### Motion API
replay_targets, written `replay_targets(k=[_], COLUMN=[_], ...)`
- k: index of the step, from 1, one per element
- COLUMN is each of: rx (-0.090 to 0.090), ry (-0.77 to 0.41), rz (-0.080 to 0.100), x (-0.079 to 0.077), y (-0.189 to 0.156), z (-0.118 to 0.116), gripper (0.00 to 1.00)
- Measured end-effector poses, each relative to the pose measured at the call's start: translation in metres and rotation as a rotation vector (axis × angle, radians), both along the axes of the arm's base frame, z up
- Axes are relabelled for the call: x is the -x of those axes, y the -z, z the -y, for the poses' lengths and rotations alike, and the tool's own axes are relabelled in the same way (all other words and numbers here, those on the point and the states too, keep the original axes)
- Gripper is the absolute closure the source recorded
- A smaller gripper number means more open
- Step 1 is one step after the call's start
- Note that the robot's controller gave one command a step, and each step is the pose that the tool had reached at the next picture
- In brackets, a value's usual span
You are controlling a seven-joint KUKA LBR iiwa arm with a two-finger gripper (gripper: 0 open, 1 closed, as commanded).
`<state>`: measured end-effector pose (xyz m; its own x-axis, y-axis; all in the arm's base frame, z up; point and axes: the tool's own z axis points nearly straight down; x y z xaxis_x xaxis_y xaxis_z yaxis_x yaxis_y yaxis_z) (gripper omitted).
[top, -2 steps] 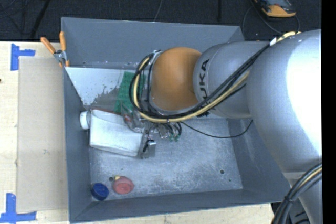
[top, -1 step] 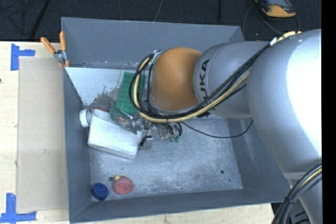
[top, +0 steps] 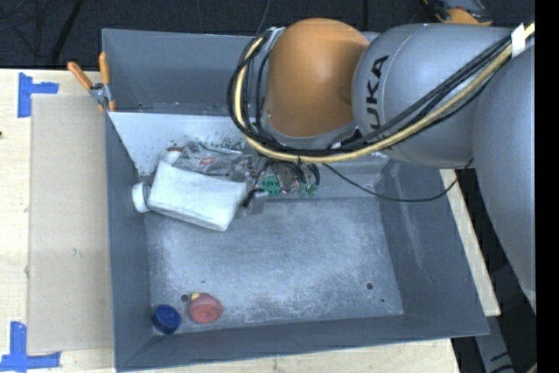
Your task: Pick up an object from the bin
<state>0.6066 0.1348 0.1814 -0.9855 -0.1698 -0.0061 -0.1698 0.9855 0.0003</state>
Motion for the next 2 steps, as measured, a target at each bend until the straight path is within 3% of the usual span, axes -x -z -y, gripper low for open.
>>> replay_targets(k=[1, 2], rx=[0.001, 0.002], ry=[-0.425, -0.419], rz=[-0.004, 0.001], x=[-0.009, 0.014], y=[0.111, -0.027], z=[-0.003, -0.012], gripper=[1.0, 1.0])
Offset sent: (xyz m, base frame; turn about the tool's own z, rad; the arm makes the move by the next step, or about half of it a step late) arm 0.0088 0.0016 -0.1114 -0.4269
